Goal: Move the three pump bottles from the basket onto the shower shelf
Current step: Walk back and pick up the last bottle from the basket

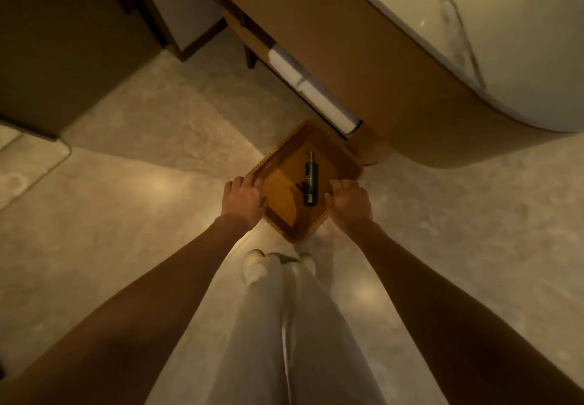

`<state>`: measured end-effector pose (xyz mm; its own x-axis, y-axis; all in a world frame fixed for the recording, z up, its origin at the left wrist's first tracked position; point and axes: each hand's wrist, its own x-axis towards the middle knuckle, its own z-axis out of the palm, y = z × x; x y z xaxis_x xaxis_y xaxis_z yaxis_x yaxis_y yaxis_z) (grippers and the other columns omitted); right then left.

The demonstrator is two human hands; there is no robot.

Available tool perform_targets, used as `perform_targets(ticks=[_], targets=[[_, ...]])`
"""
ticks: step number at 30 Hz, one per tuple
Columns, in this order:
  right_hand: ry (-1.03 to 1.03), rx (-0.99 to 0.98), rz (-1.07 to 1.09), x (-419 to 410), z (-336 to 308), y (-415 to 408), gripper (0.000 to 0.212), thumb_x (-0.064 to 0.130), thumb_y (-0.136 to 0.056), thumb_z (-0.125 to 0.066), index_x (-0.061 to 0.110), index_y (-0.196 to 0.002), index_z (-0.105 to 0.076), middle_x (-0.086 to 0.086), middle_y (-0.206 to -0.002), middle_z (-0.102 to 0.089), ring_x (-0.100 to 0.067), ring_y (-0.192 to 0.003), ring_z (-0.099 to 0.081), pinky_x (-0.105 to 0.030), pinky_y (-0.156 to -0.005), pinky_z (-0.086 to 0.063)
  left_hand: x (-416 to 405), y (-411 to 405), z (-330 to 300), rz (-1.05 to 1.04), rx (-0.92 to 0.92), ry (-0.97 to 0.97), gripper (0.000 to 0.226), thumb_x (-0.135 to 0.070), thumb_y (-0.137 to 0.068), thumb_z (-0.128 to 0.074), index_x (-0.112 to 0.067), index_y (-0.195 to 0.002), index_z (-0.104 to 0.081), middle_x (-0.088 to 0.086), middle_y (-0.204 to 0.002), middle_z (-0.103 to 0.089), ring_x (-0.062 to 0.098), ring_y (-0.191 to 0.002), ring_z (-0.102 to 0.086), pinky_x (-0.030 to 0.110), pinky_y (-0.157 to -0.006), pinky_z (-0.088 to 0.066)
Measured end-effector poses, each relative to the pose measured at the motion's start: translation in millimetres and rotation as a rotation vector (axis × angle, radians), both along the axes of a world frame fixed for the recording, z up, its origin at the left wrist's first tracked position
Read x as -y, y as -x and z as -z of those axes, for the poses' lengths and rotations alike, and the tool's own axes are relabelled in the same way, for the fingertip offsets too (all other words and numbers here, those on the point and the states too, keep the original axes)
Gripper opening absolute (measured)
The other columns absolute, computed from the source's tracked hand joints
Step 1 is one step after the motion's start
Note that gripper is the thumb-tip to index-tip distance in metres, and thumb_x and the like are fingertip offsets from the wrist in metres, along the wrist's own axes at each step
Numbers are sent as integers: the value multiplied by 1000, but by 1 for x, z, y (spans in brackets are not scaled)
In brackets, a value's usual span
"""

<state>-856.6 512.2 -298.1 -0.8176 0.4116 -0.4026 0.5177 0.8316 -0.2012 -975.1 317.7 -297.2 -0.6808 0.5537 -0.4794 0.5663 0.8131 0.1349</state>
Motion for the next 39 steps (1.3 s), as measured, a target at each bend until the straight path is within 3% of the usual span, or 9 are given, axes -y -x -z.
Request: perform_targets(ticks=[6, 11, 17, 24, 28, 31, 34, 37, 39], targets=[[-20, 121, -129, -6, 108, 14, 45, 33, -96, -42, 12, -136, -42, -12, -135, -50, -25, -127, -43, -38, -102, -38, -16, 19, 105, 0, 33, -6, 45, -36, -94, -43, -14, -132, -44, 11, -136, -47, 32, -123, -46, 44, -104, -38], [-20, 181, -147, -10, 232, 28, 46, 32, -97, -39, 11, -138, -40, -12, -134, -50, -27, -125, -44, -40, -100, -41, -28, 31, 227, 42, 8, -17, 46, -36, -92, -45, -14, -132, -44, 11, -132, -49, 32, -121, -46, 44, -103, -35], [-17, 226, -166, -14, 386, 33, 49, 32, -96, -40, 11, -140, -35, -15, -138, -42, -31, -129, -39, -44, -103, -39, -31, 13, 383, 98, 31, 17, 55, -40, -91, -45, -15, -140, -36, 9, -142, -42, 28, -127, -39, 43, -107, -30], [-151, 228, -235, -34, 531, 52, 62, 36, -96, -43, 12, -148, -17, -19, -155, -15, -38, -139, -24, -49, -109, -35, -53, 23, 512, 65, 0, 2, 55, -39, -91, -45, -18, -140, -34, 8, -141, -40, 29, -127, -39, 45, -108, -31], [-177, 202, -107, -48, 582, 73, 78, 41, -93, -48, 15, -150, -3, -22, -158, 3, -41, -143, -12, -52, -111, -31, -64, 37, 556, 5, 15, -11, 55, -38, -92, -44, -15, -141, -32, 9, -143, -38, 29, -128, -38, 45, -105, -33], [-243, 174, 27, -56, 604, 86, 87, 46, -91, -50, 7, -150, 0, -26, -156, -11, -41, -136, -31, -49, -103, -39, -67, 46, 573, -39, 42, -37, 58, -37, -93, -44, -14, -144, -27, 9, -145, -37, 30, -130, -37, 44, -107, -32], [-141, 202, 279, -62, 609, 100, 93, 48, -87, -56, 0, -148, -4, -22, -145, -35, -36, -120, -50, -45, -89, -46, -67, 49, 575, -65, 69, -95, 64, -37, -92, -47, -15, -146, -23, 9, -142, -40, 29, -128, -39, 45, -105, -34], [55, 219, 550, -66, 604, 109, 87, 46, -80, -67, 3, -142, -23, -17, -138, -45, -34, -117, -53, -42, -92, -47, -65, 50, 567, -72, 83, -97, 65, -39, -92, -45, -17, -148, -20, 8, -145, -37, 28, -128, -38, 44, -105, -34], [113, 214, 577, -63, 592, 106, 79, 44, -77, -70, 4, -134, -34, -16, -131, -51, -33, -114, -56, -40, -92, -48, -63, 50, 555, -79, 91, -96, 65, -39, -92, -44, -16, -149, -20, 8, -145, -37, 28, -128, -38, 43, -104, -34]])
